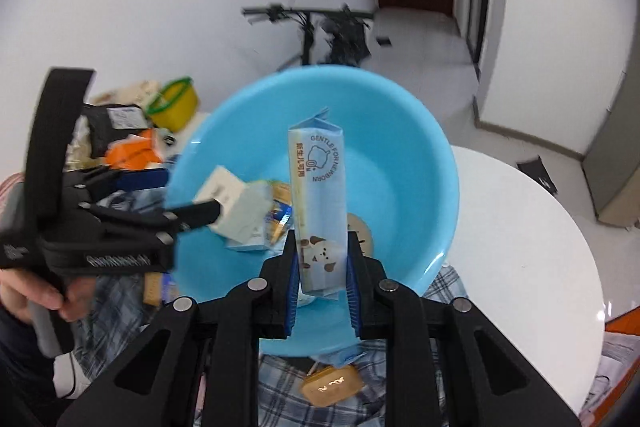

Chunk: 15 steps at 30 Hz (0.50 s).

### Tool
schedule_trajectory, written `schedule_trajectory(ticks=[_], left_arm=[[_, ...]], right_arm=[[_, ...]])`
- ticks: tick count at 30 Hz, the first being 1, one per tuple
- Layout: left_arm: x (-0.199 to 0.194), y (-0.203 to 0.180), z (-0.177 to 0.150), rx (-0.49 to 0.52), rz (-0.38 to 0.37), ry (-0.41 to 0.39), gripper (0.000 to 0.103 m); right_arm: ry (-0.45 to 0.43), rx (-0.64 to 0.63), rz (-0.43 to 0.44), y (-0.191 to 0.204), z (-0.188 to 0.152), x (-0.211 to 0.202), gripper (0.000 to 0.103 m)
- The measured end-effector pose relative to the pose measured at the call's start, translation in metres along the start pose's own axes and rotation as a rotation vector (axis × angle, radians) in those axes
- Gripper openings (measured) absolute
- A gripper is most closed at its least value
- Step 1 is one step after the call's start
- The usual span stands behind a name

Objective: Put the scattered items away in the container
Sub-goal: 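Carry the carton upright in the right gripper over the basin and open it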

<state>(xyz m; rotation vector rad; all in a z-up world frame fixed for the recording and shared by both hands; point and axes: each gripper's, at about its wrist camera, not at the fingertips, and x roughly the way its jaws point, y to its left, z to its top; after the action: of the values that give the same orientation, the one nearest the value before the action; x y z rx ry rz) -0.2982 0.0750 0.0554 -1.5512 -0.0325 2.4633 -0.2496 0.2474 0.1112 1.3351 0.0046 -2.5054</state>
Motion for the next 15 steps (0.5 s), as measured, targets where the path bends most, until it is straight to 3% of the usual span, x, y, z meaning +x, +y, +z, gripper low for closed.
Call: schedule_trajectory(ticks=[2, 5, 10, 15], left_arm=[[0.011, 0.006, 0.005, -0.028, -0.039, 0.048, 0.087], [0.016, 0.007, 0.006, -0.022, -0.028, 0.050, 0.087], [0.022, -0.004, 0.006, 0.070, 0.019, 0.025, 0.087], [0.035, -0.018, 0.009, 0.156, 0.053, 0.006, 0.087]], right_arm=[[0.035, 0.028, 0.006, -0.007, 0.002, 0.011, 0.019], [0.077, 0.029, 0.002, -0.011, 0.005, 0.028, 0.019], [0.130, 0.042, 0.016, -0.010, 0.007, 0.056, 0.019], [0.185, 0.061, -0.030, -0.017, 0.005, 0.083, 0.019]])
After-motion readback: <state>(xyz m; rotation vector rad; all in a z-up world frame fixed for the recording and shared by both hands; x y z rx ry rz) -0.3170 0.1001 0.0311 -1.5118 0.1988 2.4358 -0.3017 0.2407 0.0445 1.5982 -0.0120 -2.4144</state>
